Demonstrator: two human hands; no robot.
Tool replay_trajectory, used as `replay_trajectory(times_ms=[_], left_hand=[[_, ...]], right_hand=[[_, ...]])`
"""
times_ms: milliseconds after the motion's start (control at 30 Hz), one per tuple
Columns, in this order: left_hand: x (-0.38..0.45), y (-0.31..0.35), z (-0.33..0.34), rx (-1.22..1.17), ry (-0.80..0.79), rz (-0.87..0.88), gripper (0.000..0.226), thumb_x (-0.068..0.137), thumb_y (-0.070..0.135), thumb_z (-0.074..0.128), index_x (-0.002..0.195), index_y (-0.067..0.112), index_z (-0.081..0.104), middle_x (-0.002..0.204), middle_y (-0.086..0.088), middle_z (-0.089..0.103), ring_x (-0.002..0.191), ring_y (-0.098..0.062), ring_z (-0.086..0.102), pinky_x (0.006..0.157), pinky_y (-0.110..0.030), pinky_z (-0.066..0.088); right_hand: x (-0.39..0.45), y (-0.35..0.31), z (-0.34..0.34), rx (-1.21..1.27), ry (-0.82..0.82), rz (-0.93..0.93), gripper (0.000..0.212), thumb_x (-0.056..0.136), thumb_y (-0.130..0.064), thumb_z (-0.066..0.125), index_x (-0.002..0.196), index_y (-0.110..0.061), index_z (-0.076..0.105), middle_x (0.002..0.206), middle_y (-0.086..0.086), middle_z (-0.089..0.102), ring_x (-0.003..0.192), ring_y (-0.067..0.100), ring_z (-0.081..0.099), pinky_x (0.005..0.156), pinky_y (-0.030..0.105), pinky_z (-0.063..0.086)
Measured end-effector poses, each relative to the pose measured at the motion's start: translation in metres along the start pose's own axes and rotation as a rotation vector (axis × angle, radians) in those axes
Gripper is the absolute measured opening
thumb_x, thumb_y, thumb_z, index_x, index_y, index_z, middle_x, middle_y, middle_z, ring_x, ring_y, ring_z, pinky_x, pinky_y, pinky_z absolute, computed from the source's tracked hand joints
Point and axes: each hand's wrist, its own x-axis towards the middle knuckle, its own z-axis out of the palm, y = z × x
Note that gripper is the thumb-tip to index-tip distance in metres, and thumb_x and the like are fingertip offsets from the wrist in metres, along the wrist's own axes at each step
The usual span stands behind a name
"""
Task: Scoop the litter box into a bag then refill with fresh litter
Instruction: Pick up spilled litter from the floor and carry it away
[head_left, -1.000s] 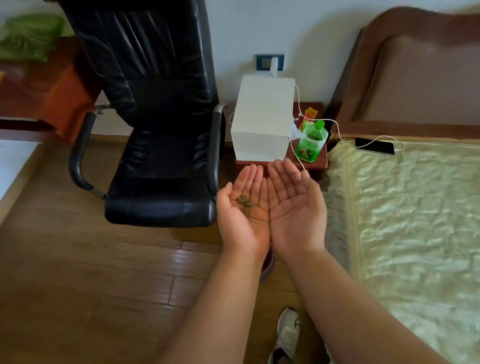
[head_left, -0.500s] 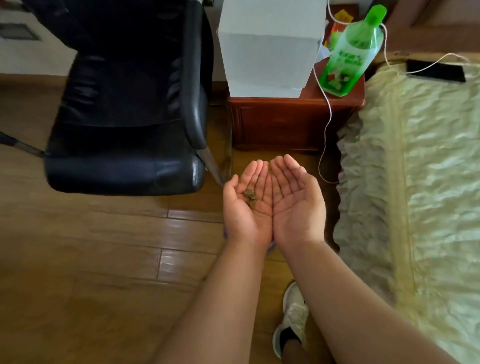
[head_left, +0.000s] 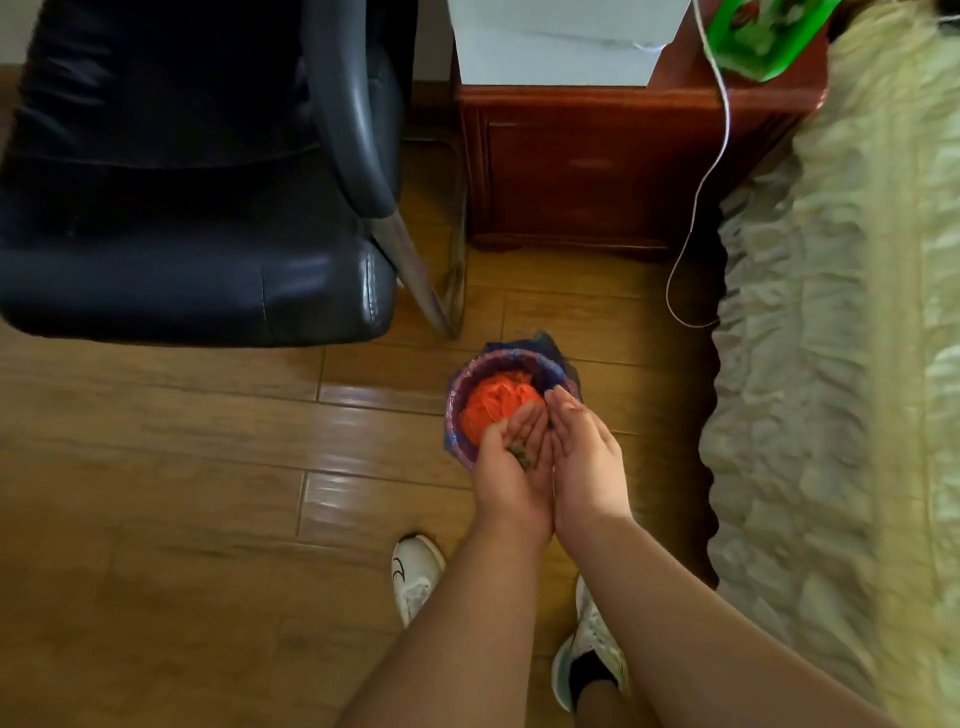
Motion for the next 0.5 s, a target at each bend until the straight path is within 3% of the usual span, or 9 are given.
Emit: replay_trajectory(times_ms=[300, 433, 500], left_hand=[[0.012, -0.007, -0.015, 0.065, 0.075, -0.060, 0.033, 0.100, 0.022, 0.055, 0.119, 0.002, 0.073, 0.112, -0.016, 0.078, 0.106, -0.029, 0.075, 0.107, -0.045, 0.053], [0.013, -0.004, -0.013, 0.024, 0.120, -0.076, 0.025, 0.098, 0.020, 0.058, 0.106, 0.002, 0.073, 0.109, -0.014, 0.076, 0.114, -0.033, 0.071, 0.108, -0.045, 0.052], [0.017, -0.002, -0.014, 0.025, 0.128, -0.065, 0.032, 0.099, 0.025, 0.056, 0.118, 0.002, 0.069, 0.116, -0.015, 0.074, 0.114, -0.031, 0.069, 0.104, -0.042, 0.054]], right_hand=[[0.012, 0.014, -0.007, -0.036, 0.086, 0.130, 0.025, 0.096, -0.029, 0.063, 0.116, -0.019, 0.074, 0.106, 0.007, 0.078, 0.098, 0.019, 0.076, 0.085, 0.036, 0.061], [0.018, 0.017, -0.006, -0.027, 0.067, 0.166, 0.027, 0.097, -0.029, 0.061, 0.110, -0.010, 0.073, 0.095, 0.011, 0.074, 0.087, 0.021, 0.073, 0.080, 0.035, 0.061], [0.019, 0.020, -0.006, -0.026, 0.052, 0.167, 0.027, 0.097, -0.030, 0.061, 0.110, -0.010, 0.074, 0.099, 0.009, 0.077, 0.089, 0.020, 0.075, 0.083, 0.035, 0.060]])
